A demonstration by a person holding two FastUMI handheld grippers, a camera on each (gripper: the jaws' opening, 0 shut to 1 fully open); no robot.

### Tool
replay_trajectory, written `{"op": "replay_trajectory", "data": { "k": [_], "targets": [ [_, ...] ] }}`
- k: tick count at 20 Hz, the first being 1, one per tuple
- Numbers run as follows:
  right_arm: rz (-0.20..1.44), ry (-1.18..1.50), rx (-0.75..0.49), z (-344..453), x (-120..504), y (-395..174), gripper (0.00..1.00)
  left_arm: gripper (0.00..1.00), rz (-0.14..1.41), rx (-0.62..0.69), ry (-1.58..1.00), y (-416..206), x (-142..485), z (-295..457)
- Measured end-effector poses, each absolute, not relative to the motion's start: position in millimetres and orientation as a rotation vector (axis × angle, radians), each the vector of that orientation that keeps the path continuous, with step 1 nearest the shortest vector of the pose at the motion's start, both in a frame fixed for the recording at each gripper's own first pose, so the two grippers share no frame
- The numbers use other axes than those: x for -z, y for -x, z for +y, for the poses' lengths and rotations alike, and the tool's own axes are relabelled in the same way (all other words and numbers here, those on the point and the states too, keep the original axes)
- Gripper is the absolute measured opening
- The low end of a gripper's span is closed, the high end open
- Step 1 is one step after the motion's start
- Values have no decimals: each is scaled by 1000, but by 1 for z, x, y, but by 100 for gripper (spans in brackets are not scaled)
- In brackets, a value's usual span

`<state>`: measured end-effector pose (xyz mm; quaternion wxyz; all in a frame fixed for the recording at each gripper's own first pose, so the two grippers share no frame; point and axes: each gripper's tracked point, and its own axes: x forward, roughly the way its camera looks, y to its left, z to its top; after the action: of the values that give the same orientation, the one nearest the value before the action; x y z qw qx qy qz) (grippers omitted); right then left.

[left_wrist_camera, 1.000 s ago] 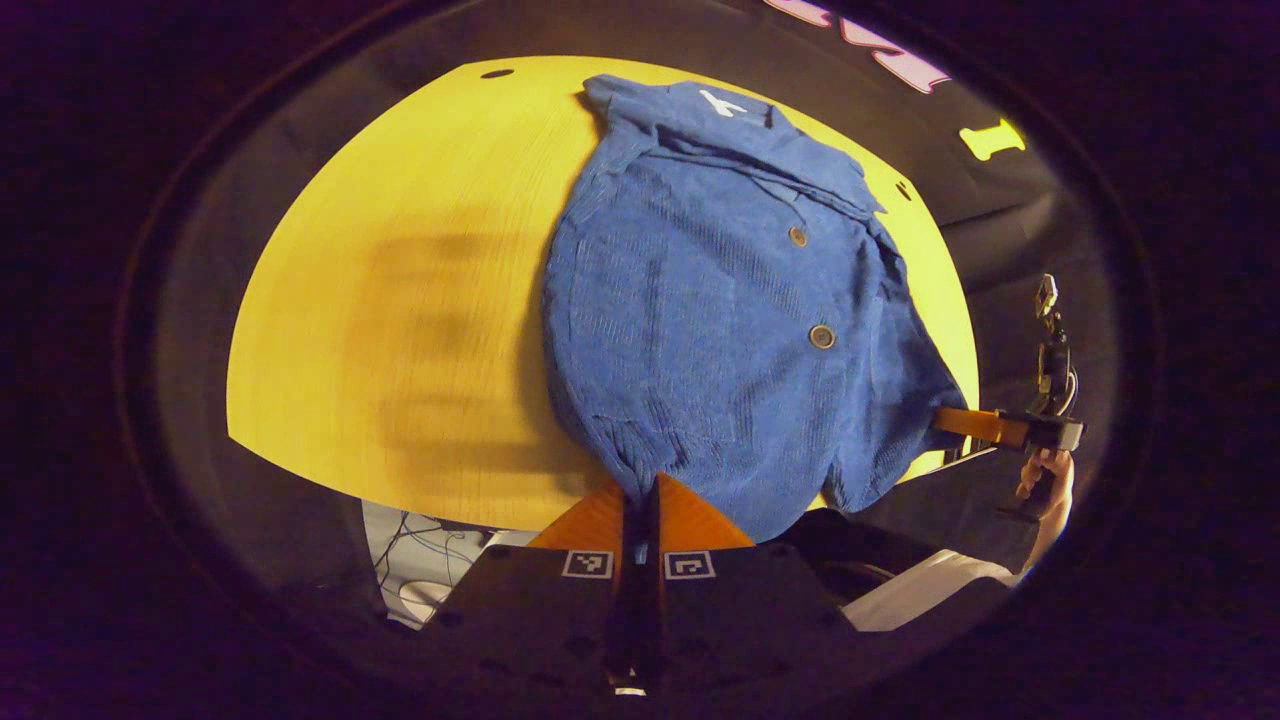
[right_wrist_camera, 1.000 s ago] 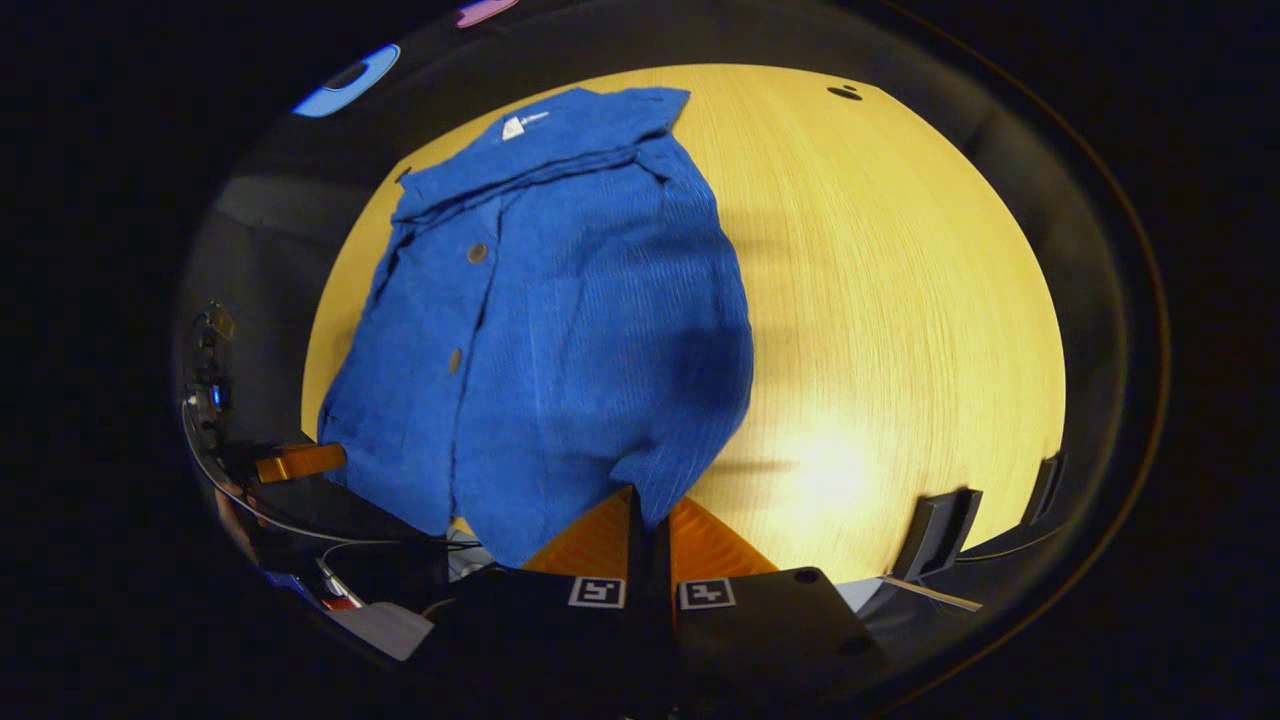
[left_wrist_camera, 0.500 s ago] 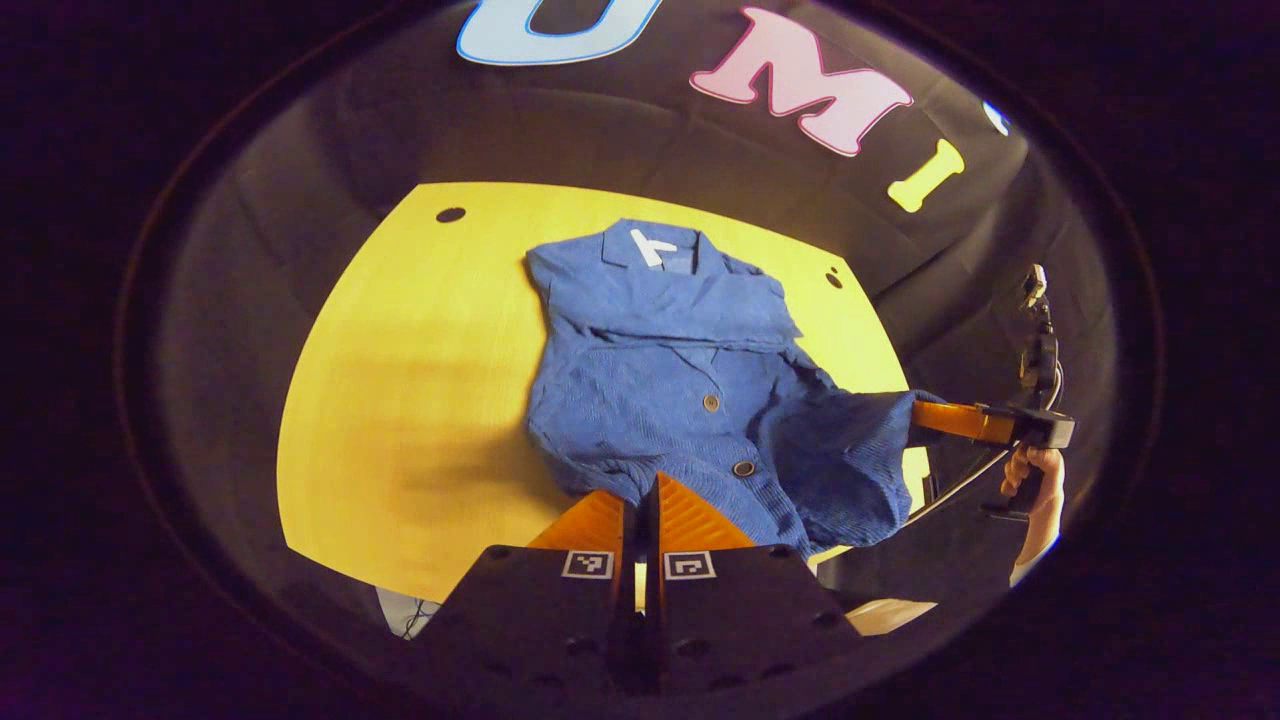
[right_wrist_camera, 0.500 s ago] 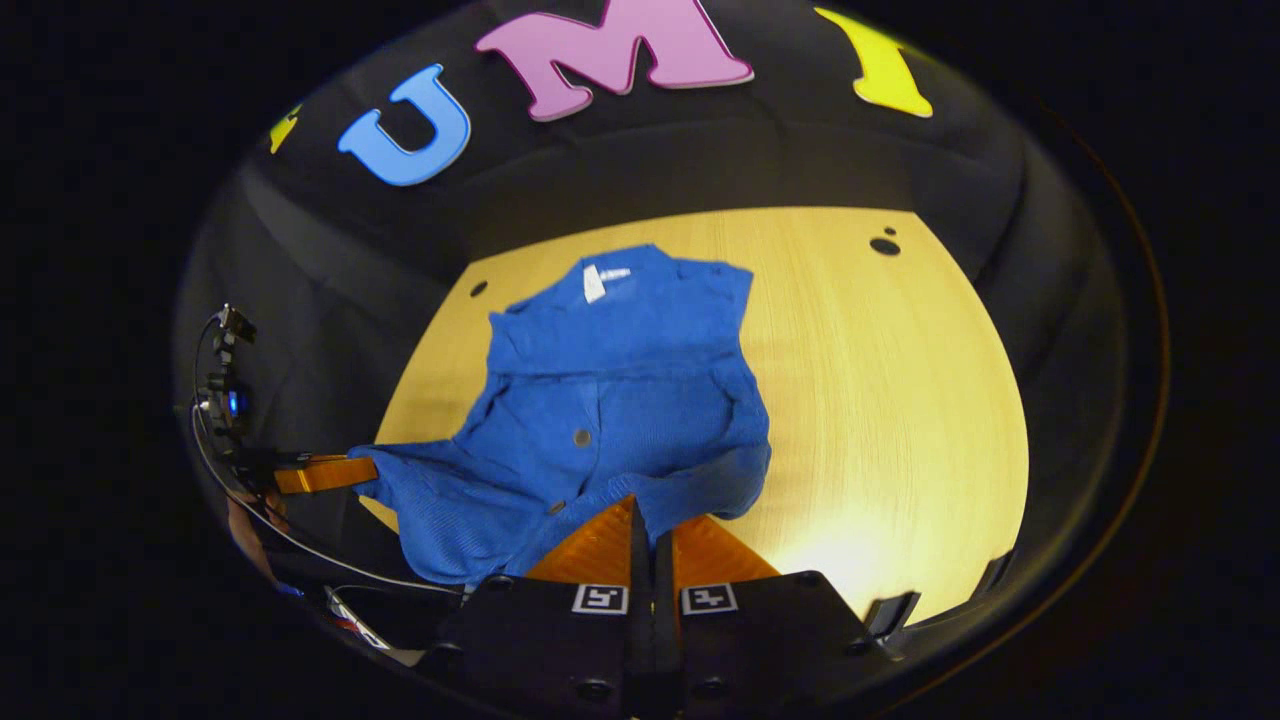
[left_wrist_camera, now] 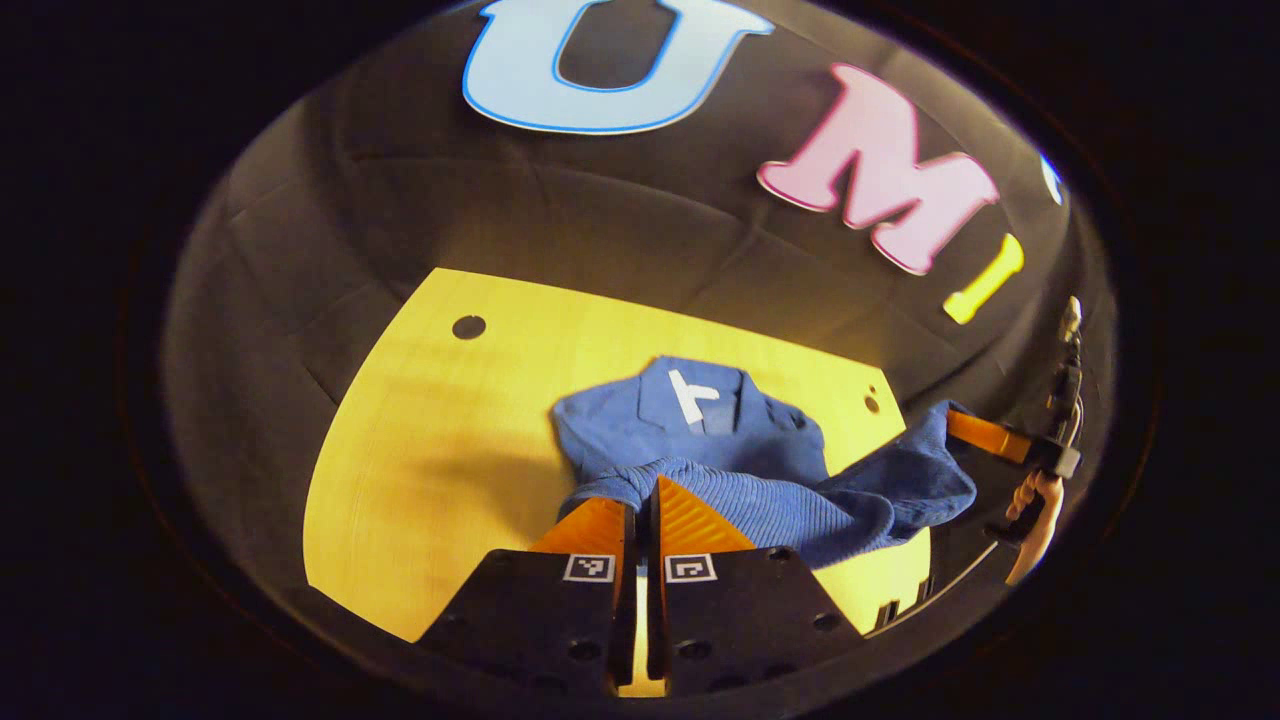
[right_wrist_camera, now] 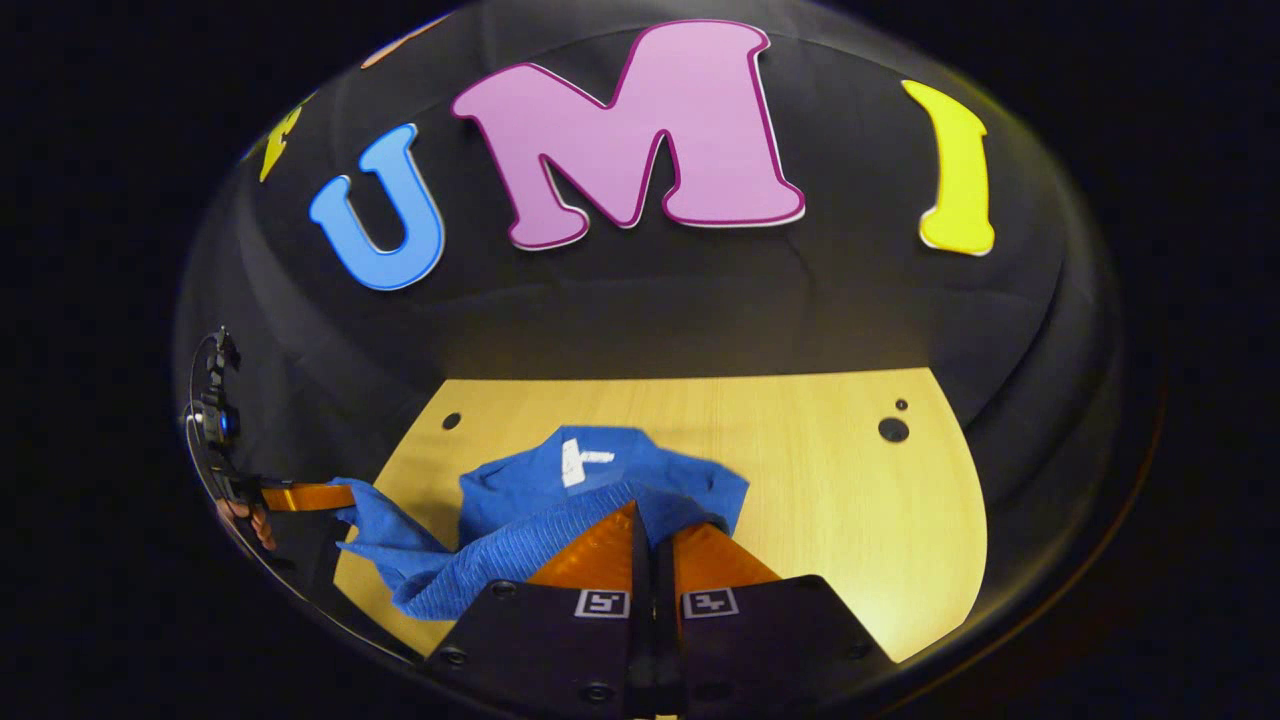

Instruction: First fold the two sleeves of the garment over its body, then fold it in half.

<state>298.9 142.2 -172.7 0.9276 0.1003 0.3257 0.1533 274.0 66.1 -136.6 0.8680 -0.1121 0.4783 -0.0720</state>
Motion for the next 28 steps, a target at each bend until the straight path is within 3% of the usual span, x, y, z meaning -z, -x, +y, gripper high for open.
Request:
{"op": "replay_trajectory", "data": {
  "k": [5, 7, 9, 10, 11, 12, 13, 14, 15, 22, 28],
  "targets": [
    [686, -164, -262, 153, 242, -399, 4, 2, 983, 69, 186, -383, 180, 75],
    [727, -150, -243, 152, 273, -423, 4, 4, 1063, 31, 172, -402, 213, 75],
    [810, -143, -243, 155, 313, -427, 5, 28, 1109, -1, 171, -411, 235, 81],
    [840, -138, -253, 157, 327, -427, 8, 26, 1109, -13, 194, -416, 241, 82],
    [851, -124, -262, 156, 335, -427, 14, 33, 1108, -23, 232, -423, 248, 81],
    [839, -100, -253, 151, 337, -430, 20, 54, 1109, -26, 262, -426, 253, 78],
    [816, -94, -265, 152, 339, -436, 47, 63, 1113, -30, 292, -424, 259, 73],
    [792, -92, -272, 152, 339, -439, 73, 79, 1117, -43, 309, -423, 261, 71],
    [776, -91, -273, 152, 338, -443, 100, 82, 1102, -56, 312, -421, 260, 70],
    [607, -74, -286, 158, 283, -445, 98, 83, 897, -22, 175, -438, 207, 61],
    [419, 0, -303, 159, 208, -416, 99, 84, 700, 46, 52, -409, 138, 24]
  ]
}}
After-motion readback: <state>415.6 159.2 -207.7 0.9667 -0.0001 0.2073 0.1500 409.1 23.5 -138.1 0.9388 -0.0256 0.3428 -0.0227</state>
